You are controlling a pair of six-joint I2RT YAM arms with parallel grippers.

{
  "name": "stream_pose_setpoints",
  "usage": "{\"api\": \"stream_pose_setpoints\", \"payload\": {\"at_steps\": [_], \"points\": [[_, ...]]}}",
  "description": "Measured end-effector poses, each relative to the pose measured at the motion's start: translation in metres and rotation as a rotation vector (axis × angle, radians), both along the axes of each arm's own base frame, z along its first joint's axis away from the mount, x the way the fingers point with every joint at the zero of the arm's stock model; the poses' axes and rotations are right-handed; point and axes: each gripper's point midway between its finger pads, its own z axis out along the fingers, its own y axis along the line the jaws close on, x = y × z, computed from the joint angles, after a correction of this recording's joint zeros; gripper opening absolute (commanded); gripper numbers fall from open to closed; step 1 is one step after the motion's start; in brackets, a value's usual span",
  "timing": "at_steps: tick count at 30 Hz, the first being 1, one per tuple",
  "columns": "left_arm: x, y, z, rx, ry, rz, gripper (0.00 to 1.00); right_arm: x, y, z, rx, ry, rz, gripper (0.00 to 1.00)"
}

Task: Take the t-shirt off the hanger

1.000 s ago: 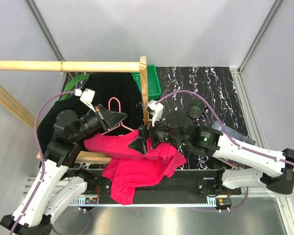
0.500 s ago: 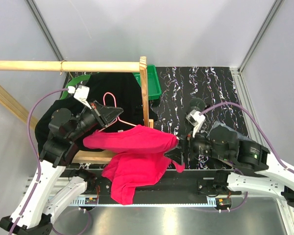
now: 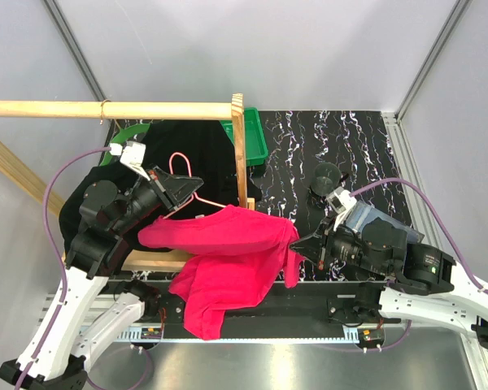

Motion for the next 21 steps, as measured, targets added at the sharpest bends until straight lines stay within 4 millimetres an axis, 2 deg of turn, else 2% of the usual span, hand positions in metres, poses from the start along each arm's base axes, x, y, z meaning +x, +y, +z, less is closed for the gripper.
{"api": "stream_pose_setpoints", "payload": {"at_steps": [4, 11, 21], "points": [[-0.001, 0.009, 0.006, -0.019, -0.013, 0.055, 0.00, 0.015, -0.009, -0.003, 0.038, 0.011, -0.118, 0.00], [0.001, 0.037, 0.017, -0.062, -0.046, 0.221, 0.00, 0.041, -0.061, -0.002, 0.228, 0.053, -0.428, 0.00], [0.005, 0.077, 0.022, -0.102, -0.079, 0.440, 0.00, 0.049, -0.126, -0.001, 0.390, 0.067, -0.646, 0.00]]}}
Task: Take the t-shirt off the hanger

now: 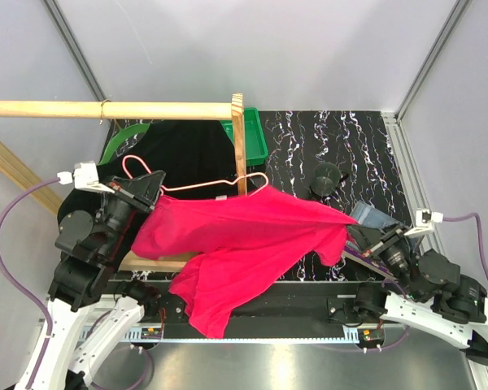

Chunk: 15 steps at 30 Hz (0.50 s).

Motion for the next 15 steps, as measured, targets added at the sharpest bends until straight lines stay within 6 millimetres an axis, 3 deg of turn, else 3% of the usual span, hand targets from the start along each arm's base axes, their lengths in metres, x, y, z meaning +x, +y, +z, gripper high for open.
{"api": "stream_pose_setpoints", "payload": {"at_steps": [4, 9, 12, 15], "points": [[0.002, 0.008, -0.001, -0.008, -0.003, 0.043, 0.00, -0.001, -0.020, -0.006, 0.015, 0.003, -0.047, 0.00], [0.002, 0.010, -0.008, -0.007, 0.006, 0.056, 0.00, -0.002, -0.028, -0.011, -0.002, 0.012, -0.061, 0.00], [0.002, 0.009, -0.008, -0.009, 0.005, 0.051, 0.00, 0.000, -0.019, -0.012, -0.041, 0.024, -0.048, 0.00], [0.000, 0.005, -0.006, -0.013, -0.002, 0.027, 0.00, 0.004, 0.007, -0.017, -0.130, 0.038, -0.003, 0.00]]}}
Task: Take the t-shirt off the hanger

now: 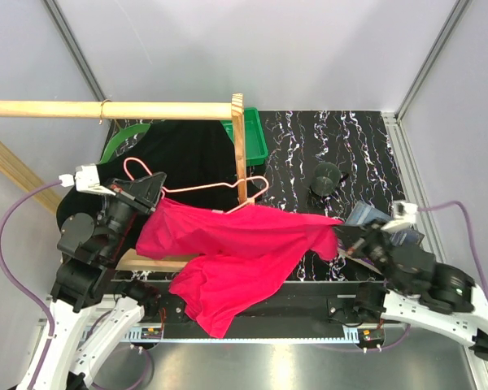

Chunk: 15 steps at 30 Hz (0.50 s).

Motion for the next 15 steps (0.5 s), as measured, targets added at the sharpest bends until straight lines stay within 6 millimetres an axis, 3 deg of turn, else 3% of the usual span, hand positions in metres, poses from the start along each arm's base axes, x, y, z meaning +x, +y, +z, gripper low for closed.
{"api": "stream_pose_setpoints", "payload": {"at_steps": [5, 11, 15], "points": [[-0.001, -0.018, 0.006, -0.004, -0.019, -0.098, 0.00, 0.007, 0.068, -0.014, -0.149, 0.034, 0.141, 0.00], [0.006, -0.039, -0.004, 0.011, 0.024, -0.191, 0.00, 0.004, 0.149, -0.037, -0.217, 0.078, 0.354, 0.00], [0.006, -0.045, -0.006, 0.010, 0.036, -0.222, 0.00, -0.006, 0.185, -0.048, -0.212, 0.104, 0.486, 0.00]]}}
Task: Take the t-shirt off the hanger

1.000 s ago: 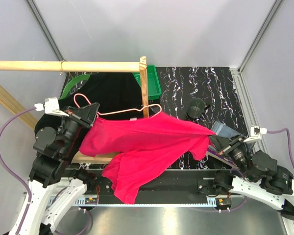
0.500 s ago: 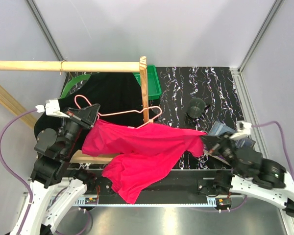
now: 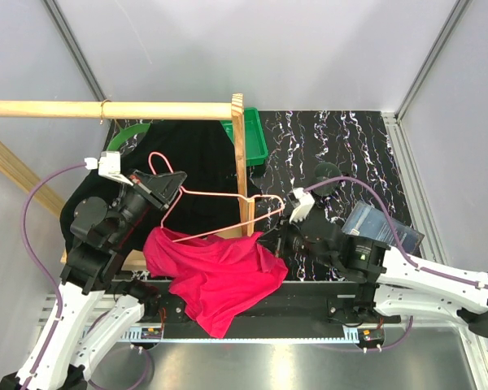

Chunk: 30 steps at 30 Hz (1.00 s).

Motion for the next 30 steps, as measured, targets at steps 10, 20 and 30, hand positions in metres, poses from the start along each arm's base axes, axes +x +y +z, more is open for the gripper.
{"api": "stream_pose_setpoints", "payload": {"at_steps": [10, 20, 30], "points": [[-0.008, -0.011, 0.018, -0.069, -0.029, -0.078, 0.00, -0.017, 0.023, -0.012, 0.082, 0.049, 0.111, 0.00], [-0.043, -0.029, 0.083, -0.311, -0.151, -0.289, 0.00, -0.023, 0.048, -0.042, 0.073, 0.120, 0.174, 0.08], [-0.065, -0.031, 0.076, -0.225, -0.163, -0.344, 0.00, -0.021, 0.026, -0.049, -0.027, 0.128, 0.129, 0.93]]}}
